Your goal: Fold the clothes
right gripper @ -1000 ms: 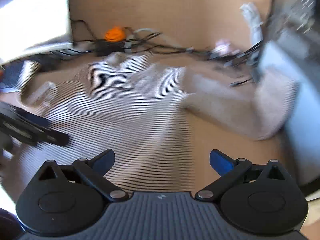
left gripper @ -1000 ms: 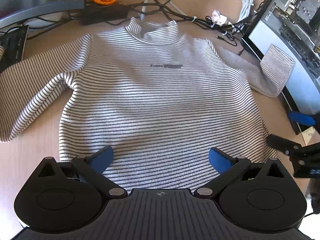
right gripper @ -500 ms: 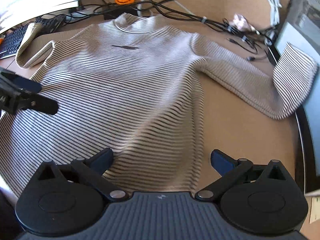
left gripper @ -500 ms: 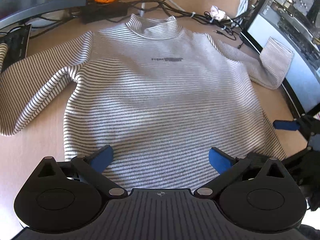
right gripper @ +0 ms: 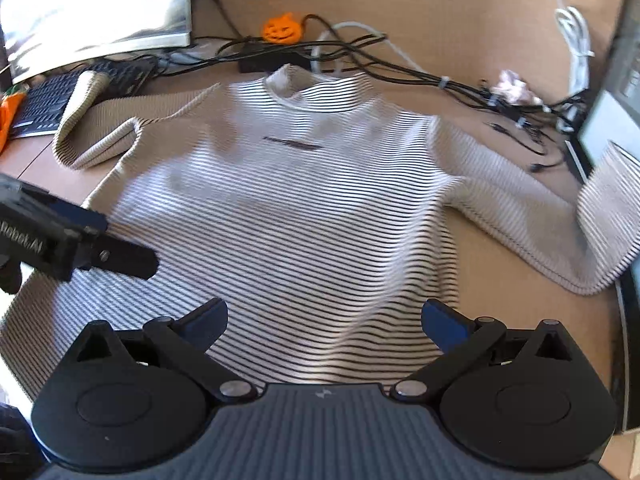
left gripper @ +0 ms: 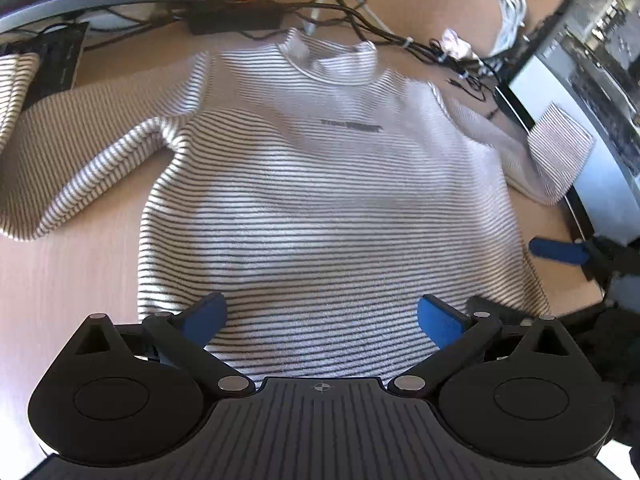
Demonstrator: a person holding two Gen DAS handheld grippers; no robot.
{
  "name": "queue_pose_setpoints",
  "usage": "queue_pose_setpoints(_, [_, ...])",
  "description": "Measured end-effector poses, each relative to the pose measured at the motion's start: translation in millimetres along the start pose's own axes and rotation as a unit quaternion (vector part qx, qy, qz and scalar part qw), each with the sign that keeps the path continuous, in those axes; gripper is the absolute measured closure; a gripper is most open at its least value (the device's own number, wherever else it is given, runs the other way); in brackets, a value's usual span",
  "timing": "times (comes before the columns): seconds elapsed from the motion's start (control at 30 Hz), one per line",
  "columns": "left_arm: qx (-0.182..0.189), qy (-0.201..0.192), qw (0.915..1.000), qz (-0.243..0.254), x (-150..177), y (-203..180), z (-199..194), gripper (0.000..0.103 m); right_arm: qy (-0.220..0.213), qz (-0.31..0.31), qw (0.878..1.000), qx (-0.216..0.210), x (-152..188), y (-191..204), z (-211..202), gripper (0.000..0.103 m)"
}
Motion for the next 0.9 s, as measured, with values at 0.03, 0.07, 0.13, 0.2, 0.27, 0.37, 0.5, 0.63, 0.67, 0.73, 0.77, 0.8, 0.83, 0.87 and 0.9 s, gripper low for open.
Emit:
queue_pose_setpoints(0.03, [-0.003,-0.001,1.0000,0.000,0.4,0.5,-0.1,0.000,0.003,-0.005,1.000,0.001,0.5,2.8,3.4,0.000])
queue_pose_setpoints(0.07, [-0.004,-0.001,1.0000,0.001,0.9,0.4,-0.1,0.000,0.008,-0.010,1.000,0.006,2.4,3.9,7.2,0.000])
queue_pose_setpoints(0.13, [-0.006,0.002,1.0000,0.004,2.2,-0.4,-0.1,0.000,0.014,-0.016,1.000,0.012,6.7,3.6,12.0,0.000])
queue_pose_setpoints(0.2, [-0.010,0.006,0.9999,0.009,4.2,-1.4,-0.5,0.000,0.017,-0.016,1.000,0.012,10.9,0.1,11.4,0.000])
queue_pose_setpoints(0.27, [-0.015,0.011,0.9997,0.015,6.4,-2.1,-1.9,0.000,0.021,-0.019,0.999,0.016,15.3,-4.7,7.8,0.000])
queue_pose_setpoints(0.37, [-0.039,0.001,0.9989,0.024,0.5,-5.7,-4.7,0.000,0.023,-0.015,0.999,0.022,19.5,-15.0,0.8,0.000])
queue_pose_setpoints(0.5, [-0.074,-0.015,0.9964,0.037,-8.6,-11.0,-8.5,0.000,0.008,0.029,0.999,0.035,14.7,-35.3,-7.3,0.000])
queue_pose_setpoints(0.63, [-0.104,-0.030,0.9930,0.047,-17.6,-15.9,-12.4,0.000,-0.005,0.042,0.996,0.077,6.8,-43.9,-4.0,0.000])
queue_pose_setpoints(0.67, [-0.108,-0.033,0.9925,0.048,-19.2,-16.8,-13.2,0.000,-0.004,0.035,0.995,0.090,6.7,-43.8,-2.4,0.000])
queue_pose_setpoints(0.73, [-0.117,-0.039,0.9910,0.053,-19.9,-19.1,-14.5,0.000,0.004,0.014,0.994,0.110,9.8,-42.9,2.6,0.000])
queue_pose_setpoints(0.77, [-0.120,-0.040,0.9904,0.056,-19.9,-20.1,-14.5,0.000,0.009,0.005,0.993,0.117,11.8,-42.5,5.0,0.000])
queue_pose_setpoints(0.8, [-0.123,-0.039,0.9900,0.057,-19.5,-20.4,-14.4,0.000,0.016,-0.001,0.992,0.121,15.5,-44.1,7.8,0.000])
queue_pose_setpoints(0.83, [-0.125,-0.038,0.9897,0.058,-18.9,-20.4,-14.2,0.000,0.015,0.000,0.993,0.118,18.0,-47.4,7.7,0.000])
queue_pose_setpoints(0.87, [-0.127,-0.037,0.9894,0.060,-18.3,-20.4,-14.0,0.000,0.016,0.004,0.993,0.116,19.7,-49.0,7.0,0.000])
queue_pose_setpoints(0.9, [-0.129,-0.036,0.9891,0.061,-17.7,-20.4,-13.8,0.000,0.017,0.003,0.993,0.118,20.1,-50.1,6.5,0.000])
Point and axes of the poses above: each gripper's, at about its wrist camera, not at the fingertips, and z roughly the way its jaws point, y to its left, x to its underside, the point moved 1 cm from there along z, roughly the way its jaws point, and after that the axes turned 3 degrees about x, right-handed, at the moved point
